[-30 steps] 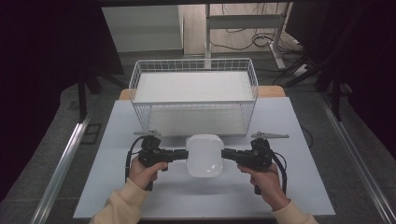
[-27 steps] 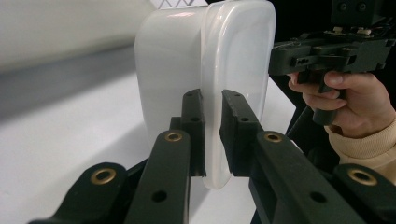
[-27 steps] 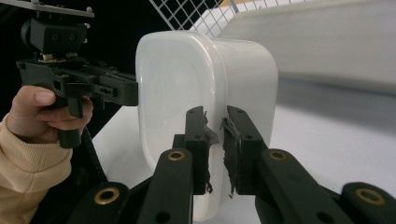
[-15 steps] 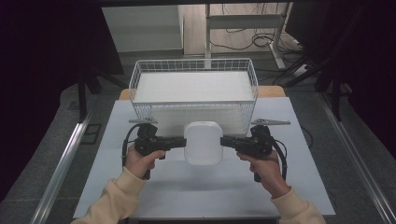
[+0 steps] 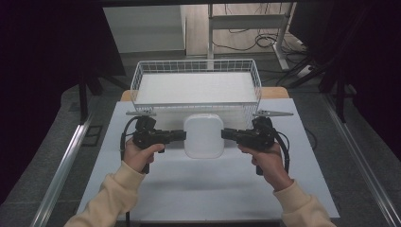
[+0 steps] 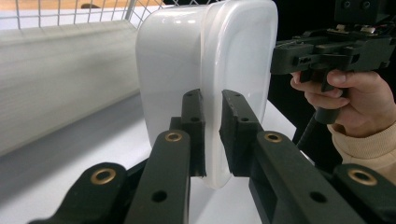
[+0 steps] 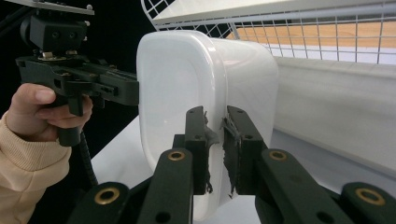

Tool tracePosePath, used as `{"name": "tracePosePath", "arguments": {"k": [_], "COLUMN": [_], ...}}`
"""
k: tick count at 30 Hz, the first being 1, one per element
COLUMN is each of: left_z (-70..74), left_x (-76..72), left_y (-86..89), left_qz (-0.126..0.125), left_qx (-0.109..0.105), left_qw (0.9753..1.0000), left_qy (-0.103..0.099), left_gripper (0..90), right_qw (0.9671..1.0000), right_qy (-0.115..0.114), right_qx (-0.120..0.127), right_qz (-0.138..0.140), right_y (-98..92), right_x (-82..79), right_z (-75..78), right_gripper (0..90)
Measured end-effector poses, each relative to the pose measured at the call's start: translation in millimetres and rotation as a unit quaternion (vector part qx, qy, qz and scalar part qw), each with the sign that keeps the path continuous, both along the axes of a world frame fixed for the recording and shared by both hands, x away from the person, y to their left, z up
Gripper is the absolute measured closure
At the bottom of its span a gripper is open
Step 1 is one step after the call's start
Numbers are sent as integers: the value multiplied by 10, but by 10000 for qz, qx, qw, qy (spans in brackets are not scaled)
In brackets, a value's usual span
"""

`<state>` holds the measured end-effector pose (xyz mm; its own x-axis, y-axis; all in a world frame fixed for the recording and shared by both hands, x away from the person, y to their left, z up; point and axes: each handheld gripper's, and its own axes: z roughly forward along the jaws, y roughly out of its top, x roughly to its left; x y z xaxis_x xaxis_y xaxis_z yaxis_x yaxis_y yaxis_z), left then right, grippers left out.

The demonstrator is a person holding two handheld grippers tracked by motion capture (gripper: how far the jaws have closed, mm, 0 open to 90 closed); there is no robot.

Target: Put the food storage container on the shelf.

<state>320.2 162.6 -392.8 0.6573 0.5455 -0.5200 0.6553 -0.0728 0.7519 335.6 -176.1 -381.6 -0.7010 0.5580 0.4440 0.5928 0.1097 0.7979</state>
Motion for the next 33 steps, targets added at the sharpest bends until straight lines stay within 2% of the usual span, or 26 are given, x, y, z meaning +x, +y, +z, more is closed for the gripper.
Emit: {"name": "tracePosePath", "arguments": {"k": [23, 33], "left_z": [214, 409], "left_x": [126, 241], "left_y": [61, 88], "left_qz": [49, 51], "left_qx": [-39, -57], "left_qw": [9998, 9996], "left_qy": [-181, -258], "left_gripper": [802, 800], "right_qw": [9997, 9992], "right_qy": [-200, -344], "right_qx": [-111, -112], "right_qz": [94, 146], "right_y": [69, 92], "right_x": [146, 238], "right_z": [290, 495], "right_gripper": [798, 799]}}
